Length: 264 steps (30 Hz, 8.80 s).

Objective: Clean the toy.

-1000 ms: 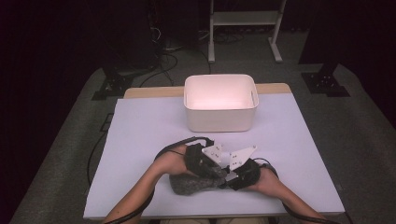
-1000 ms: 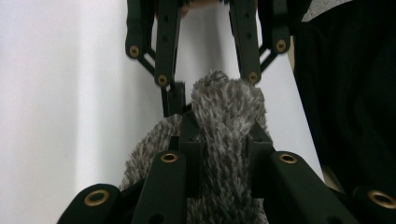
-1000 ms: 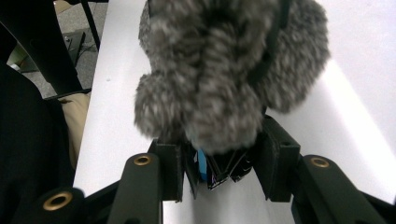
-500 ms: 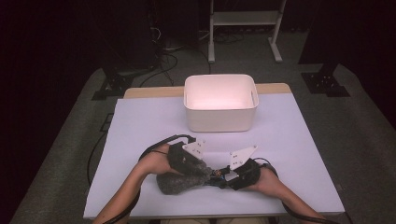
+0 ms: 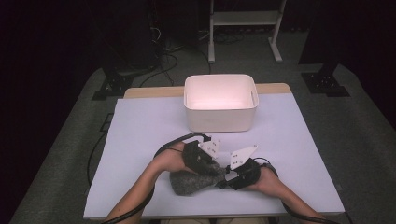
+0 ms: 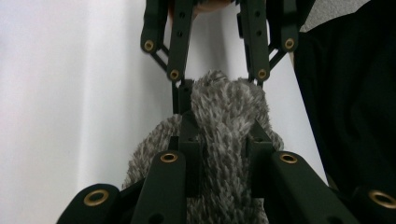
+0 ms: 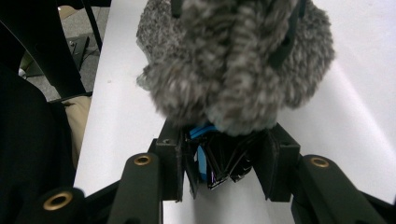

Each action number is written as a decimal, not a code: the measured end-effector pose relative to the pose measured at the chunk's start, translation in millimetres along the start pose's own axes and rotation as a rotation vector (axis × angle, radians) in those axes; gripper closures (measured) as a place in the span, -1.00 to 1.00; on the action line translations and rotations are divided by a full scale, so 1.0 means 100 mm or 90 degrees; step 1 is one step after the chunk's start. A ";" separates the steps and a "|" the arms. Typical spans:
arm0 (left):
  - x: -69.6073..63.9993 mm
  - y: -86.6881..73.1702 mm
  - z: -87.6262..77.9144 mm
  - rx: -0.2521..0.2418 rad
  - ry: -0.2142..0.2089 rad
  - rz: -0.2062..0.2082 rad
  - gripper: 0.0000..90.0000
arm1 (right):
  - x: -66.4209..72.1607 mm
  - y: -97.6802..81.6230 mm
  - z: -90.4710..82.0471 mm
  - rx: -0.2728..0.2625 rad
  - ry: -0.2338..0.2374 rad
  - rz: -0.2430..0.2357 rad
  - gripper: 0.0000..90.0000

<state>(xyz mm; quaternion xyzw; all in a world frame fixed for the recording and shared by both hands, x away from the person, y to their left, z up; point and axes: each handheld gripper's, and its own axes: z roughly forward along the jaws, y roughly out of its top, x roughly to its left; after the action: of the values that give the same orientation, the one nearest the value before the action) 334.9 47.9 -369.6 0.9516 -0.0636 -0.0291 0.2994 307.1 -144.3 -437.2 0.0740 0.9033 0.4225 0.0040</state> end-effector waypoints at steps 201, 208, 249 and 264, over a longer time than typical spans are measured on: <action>0.04 -0.44 -0.23 0.015 0.008 -0.069 0.61 | -0.40 0.15 0.01 0.025 0.002 0.088 -0.43; -0.08 -0.53 -0.17 0.003 -0.008 -0.071 0.61 | -0.27 0.10 0.05 0.022 -0.014 0.063 -0.44; 0.09 -0.51 -0.07 0.019 -0.006 -0.076 0.59 | -0.13 -0.08 0.15 0.050 -0.022 0.049 -0.48; 0.12 -0.24 0.17 -0.006 -0.009 -0.043 0.54 | -0.23 -0.02 0.16 0.069 -0.008 -0.010 -0.47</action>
<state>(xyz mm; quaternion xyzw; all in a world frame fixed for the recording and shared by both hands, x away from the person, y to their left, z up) 347.6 55.6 -397.4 0.9514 -0.0337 -0.0462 0.3025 330.4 -136.5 -449.7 0.0700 0.9255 0.3722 0.0089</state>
